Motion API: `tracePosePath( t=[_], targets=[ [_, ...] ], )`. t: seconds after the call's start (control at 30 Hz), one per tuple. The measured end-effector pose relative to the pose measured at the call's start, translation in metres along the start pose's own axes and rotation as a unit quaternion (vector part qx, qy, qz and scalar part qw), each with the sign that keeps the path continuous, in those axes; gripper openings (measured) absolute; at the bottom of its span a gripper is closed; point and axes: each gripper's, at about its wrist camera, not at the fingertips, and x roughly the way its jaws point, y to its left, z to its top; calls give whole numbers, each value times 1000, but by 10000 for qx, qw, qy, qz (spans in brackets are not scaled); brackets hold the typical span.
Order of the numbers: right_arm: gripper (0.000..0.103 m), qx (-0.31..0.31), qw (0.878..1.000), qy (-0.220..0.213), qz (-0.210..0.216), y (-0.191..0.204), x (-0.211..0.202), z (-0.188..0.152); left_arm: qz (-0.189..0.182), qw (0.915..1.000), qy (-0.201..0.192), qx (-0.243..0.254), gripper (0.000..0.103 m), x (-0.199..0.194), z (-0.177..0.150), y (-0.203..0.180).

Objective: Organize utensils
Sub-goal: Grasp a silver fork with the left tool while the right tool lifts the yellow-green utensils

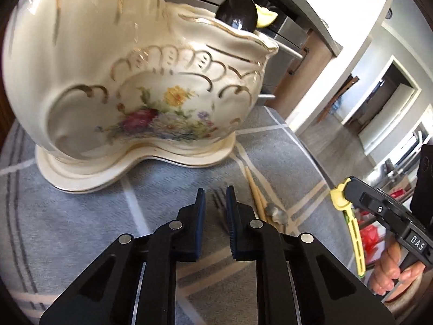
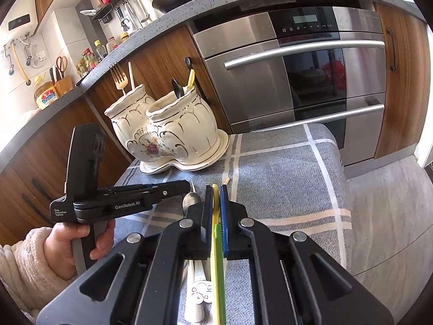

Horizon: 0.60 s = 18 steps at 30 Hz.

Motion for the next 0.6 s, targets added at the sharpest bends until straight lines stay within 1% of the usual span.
tracePosePath(
  t=[0.13, 0.37, 0.6],
  targets=[
    [5, -6, 10000, -7, -17, 1, 0, 0, -103, 9999, -71, 17, 6, -3, -2, 0],
    [5, -16, 10000, -62, -71, 1, 1, 1, -143, 9988, -435, 186, 4, -28, -4, -8],
    [5, -59, 9998, -139, -90, 4, 0, 2, -59, 9938, -948, 584, 3, -70, 0, -28]
  ],
)
